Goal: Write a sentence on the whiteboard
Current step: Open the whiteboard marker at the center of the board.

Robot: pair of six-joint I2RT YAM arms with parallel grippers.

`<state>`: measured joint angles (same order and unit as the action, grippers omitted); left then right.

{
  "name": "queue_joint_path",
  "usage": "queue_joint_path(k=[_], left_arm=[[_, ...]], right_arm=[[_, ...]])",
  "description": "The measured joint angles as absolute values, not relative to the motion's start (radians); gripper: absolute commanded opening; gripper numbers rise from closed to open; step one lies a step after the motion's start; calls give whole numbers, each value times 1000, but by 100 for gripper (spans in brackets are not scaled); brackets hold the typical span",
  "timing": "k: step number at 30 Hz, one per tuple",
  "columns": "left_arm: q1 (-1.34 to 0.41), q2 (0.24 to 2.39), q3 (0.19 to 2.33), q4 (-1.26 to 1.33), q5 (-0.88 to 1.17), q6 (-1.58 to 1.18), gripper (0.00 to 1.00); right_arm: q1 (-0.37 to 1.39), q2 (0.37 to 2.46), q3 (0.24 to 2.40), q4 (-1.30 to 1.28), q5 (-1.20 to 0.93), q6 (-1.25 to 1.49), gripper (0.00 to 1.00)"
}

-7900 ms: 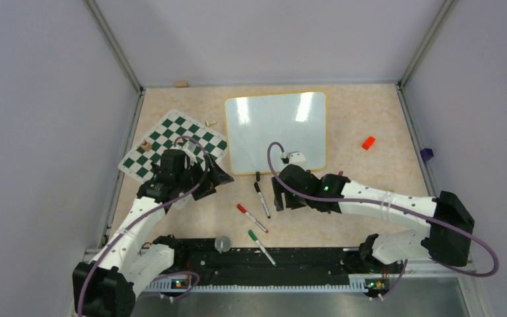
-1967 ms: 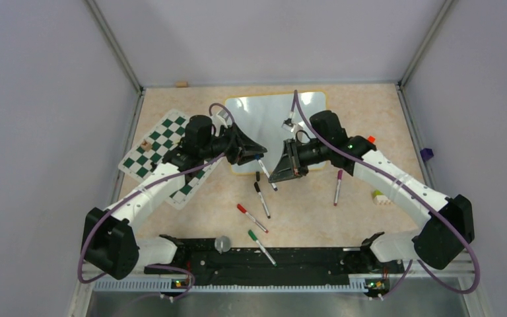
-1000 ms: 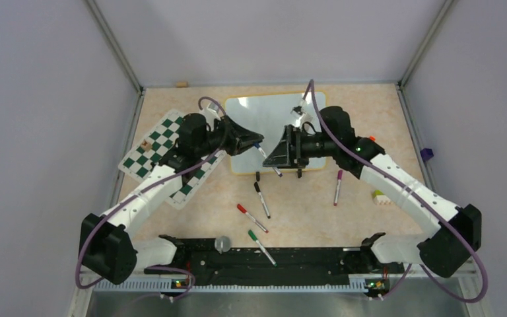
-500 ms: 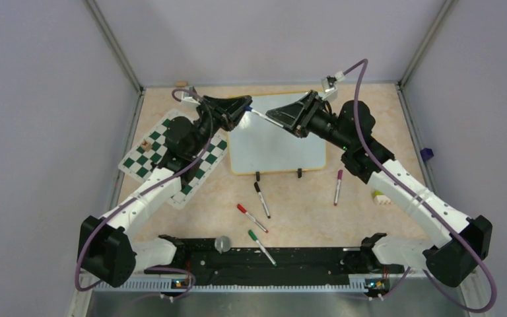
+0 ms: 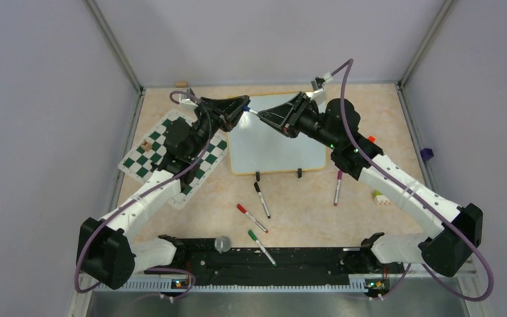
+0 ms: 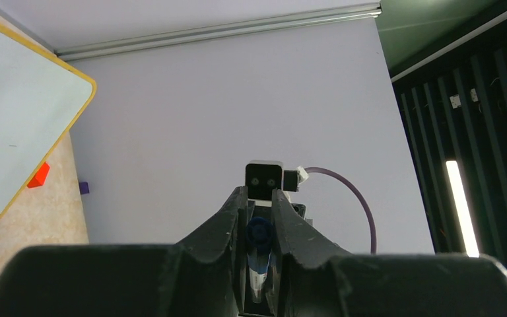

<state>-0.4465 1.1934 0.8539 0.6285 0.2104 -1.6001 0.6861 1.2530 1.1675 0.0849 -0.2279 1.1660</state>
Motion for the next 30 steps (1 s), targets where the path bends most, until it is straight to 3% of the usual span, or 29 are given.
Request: queue_joint_path(k=[3, 6, 17, 24, 30], left_arm=[[-447, 1186, 850, 626, 210, -1597, 0], [-447, 1178, 845, 624, 204, -1599, 0], [-418, 1092, 798, 568, 251, -1587, 0], [-179, 1037, 774, 478, 226, -1544, 0], [-158, 947, 789, 165, 254, -1406, 0]], right_arm=[[696, 1256, 1169, 87, -223, 1172, 16], [705, 1256, 1179, 85, -217, 1172, 0], [731, 1215, 1137, 79, -210, 1185, 0], [712, 963, 969, -60, -167, 1205, 0], [689, 877, 960, -218, -120, 1168, 0]])
